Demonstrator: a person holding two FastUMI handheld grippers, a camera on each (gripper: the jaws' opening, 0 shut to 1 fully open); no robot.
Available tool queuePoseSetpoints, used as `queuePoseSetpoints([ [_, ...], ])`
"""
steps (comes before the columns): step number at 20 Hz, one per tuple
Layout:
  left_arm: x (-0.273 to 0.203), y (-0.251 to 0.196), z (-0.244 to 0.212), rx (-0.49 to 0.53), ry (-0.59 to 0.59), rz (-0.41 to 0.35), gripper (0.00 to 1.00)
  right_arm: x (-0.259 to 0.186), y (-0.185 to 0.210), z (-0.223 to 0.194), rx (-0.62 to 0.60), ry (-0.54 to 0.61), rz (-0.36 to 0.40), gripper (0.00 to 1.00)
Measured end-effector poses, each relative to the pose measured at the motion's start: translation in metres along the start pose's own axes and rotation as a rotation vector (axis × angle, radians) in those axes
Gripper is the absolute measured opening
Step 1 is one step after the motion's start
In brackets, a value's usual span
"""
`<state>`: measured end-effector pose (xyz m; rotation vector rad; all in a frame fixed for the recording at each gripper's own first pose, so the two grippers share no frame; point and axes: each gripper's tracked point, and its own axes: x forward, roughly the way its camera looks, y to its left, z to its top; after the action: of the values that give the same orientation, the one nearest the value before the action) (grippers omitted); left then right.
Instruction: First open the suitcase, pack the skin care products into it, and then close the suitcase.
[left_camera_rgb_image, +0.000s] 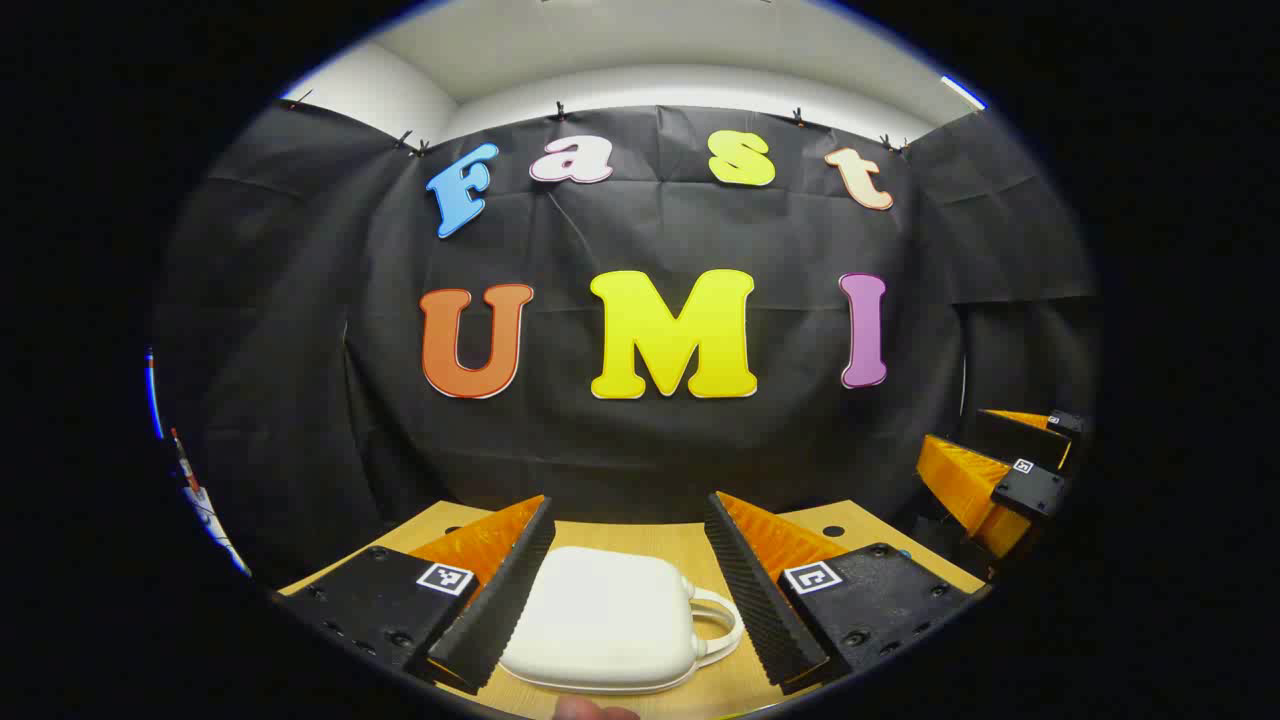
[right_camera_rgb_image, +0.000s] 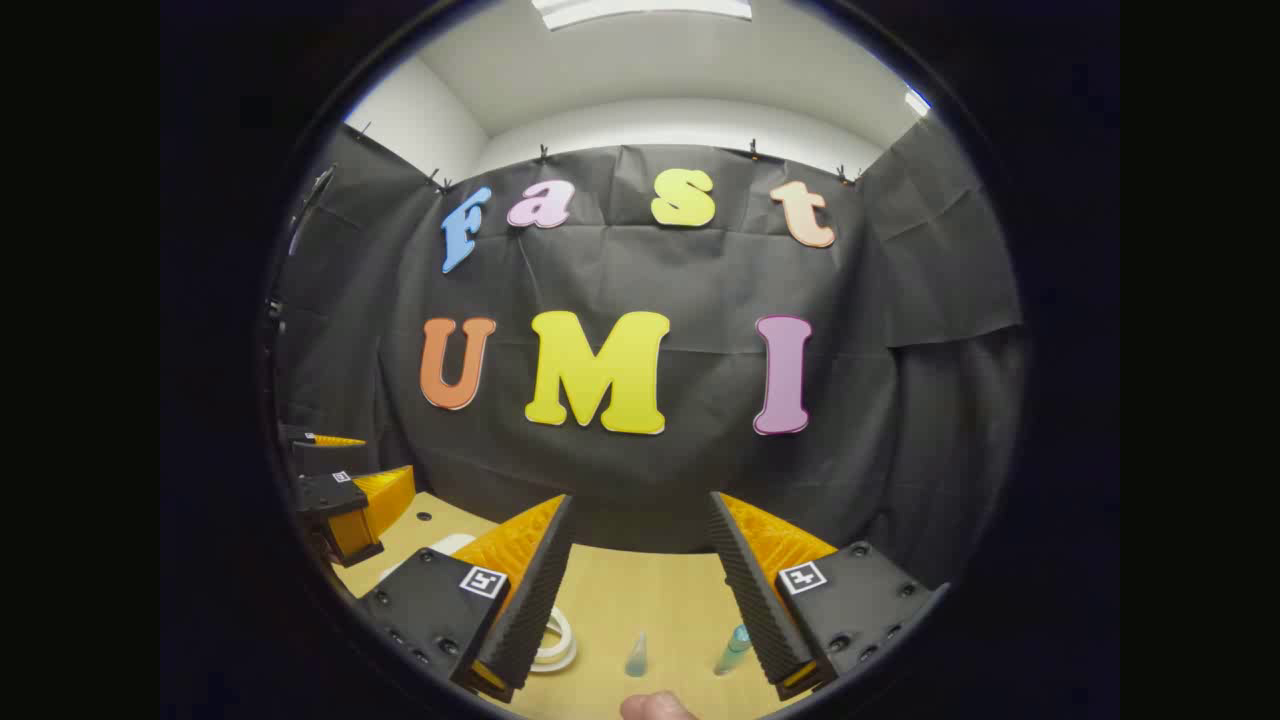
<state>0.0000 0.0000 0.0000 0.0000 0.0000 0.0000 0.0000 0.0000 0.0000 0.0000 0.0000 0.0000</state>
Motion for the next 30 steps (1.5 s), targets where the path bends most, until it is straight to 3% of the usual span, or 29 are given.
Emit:
queuePoseSetpoints([
  [11,0.005,-0.007,-0.032,0.003,0.057,-0.017,0.96,-0.001,-0.004,-0.017,-0.034,0.032,-0.004,0.80],
  [22,0.012,-0.023,-0.054,0.034,0.106,-0.004,0.96,0.006,-0.033,-0.032,-0.031,0.068,-0.016,0.80],
  [27,0.019,-0.042,-0.088,0.096,0.205,-0.064,0.97,0.004,-0.055,-0.049,-0.035,0.112,-0.032,0.80],
  [30,0.027,-0.053,-0.115,0.222,0.271,-0.094,0.98,0.004,-0.076,-0.063,-0.044,0.146,-0.057,0.80],
])
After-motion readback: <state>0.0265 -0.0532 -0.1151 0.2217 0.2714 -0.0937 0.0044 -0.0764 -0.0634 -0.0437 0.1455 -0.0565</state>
